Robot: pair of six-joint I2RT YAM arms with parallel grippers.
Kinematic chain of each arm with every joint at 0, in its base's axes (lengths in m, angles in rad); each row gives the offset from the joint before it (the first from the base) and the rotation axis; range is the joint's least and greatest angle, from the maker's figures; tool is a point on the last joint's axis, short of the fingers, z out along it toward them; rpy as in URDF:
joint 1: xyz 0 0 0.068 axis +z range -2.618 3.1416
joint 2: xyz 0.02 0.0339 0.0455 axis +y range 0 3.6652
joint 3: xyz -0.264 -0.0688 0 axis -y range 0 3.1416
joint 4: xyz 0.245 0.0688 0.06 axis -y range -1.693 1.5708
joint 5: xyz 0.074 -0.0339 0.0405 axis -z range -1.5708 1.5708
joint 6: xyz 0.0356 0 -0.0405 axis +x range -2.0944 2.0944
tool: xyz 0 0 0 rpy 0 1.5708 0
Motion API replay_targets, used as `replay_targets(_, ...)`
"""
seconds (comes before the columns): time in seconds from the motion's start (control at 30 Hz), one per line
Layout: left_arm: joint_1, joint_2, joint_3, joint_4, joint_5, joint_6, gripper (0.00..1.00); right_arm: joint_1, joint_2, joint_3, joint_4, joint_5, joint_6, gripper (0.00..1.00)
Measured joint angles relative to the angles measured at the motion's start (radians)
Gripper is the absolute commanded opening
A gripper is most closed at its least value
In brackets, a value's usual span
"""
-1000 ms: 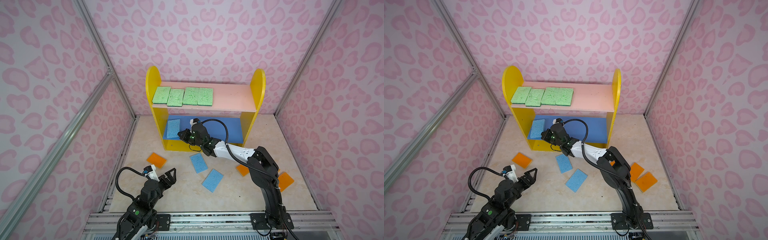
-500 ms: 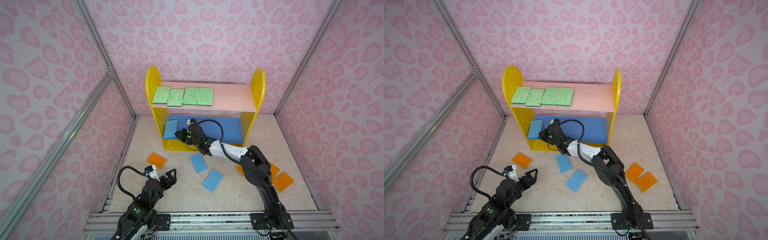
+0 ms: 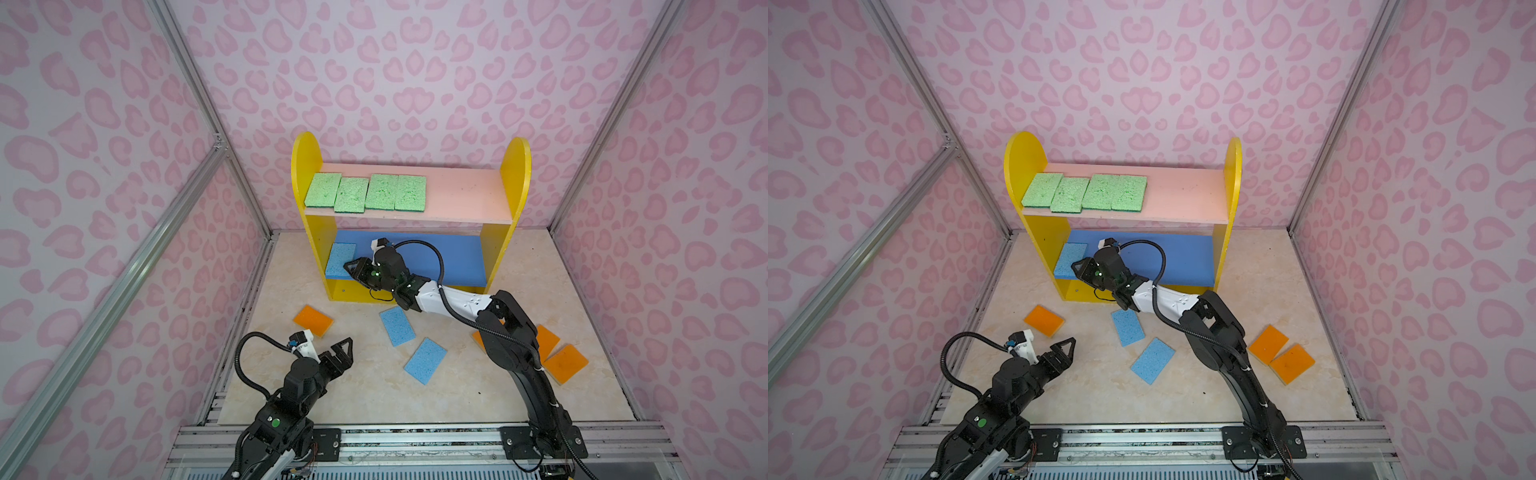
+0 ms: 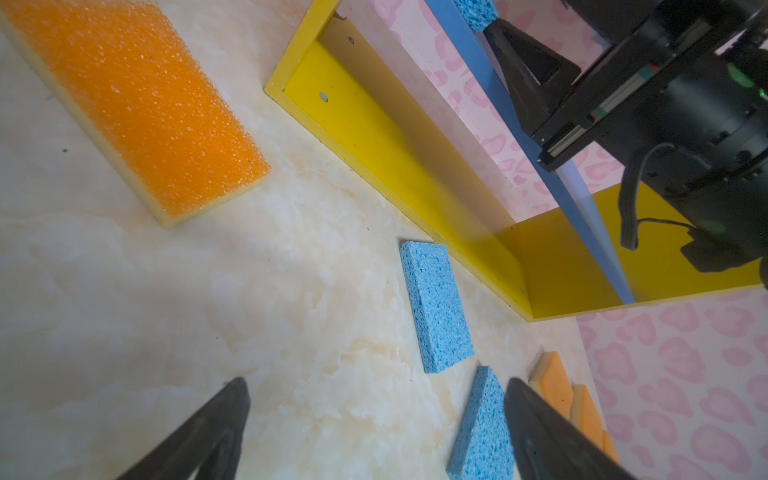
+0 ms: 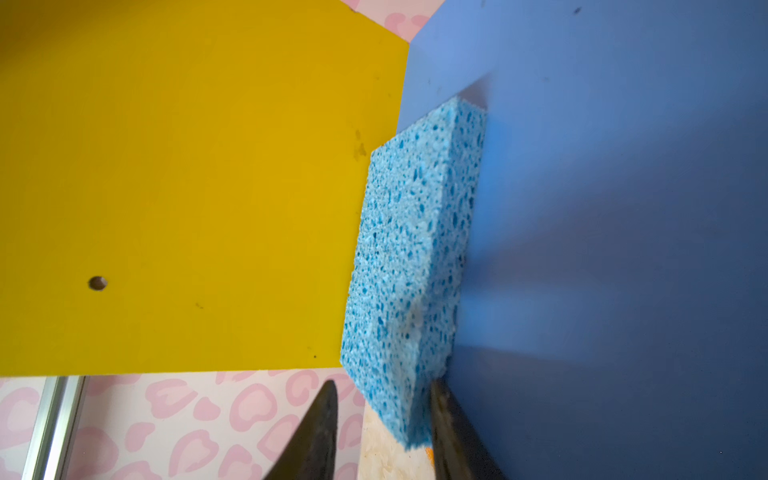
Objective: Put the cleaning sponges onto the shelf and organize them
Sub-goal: 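Set the blue sponge upright at the far end of the blue shelf and release, then withdraw the right gripper while the left gripper grasps another blue sponge on the table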
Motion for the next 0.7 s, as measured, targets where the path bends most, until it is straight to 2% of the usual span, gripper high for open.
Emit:
replay_targets(0.2, 0.0, 0.083, 0.02, -0.023, 0.011, 0.038, 0.99, -0.004, -0.065, -0.069, 0.0, -0.002, -0.021, 0.5)
replay_targets(0.4, -0.002, 0.269, 0.044, -0.024, 0.038, 0.045, 0.78, -0.024, -0.166, -0.19, 0.014, 0.01, -0.054, 0.5)
replay_targets(0.6, -0.027, 0.436, 0.081, 0.044, 0.05, 0.036, 0.66, -0.031, -0.318, -0.385, 0.051, 0.013, -0.08, 0.5)
replay_targets(0.7, -0.053, 0.494, 0.086, 0.098, 0.043, 0.012, 0.64, -0.03, -0.398, -0.483, 0.059, 0.013, -0.099, 0.51)
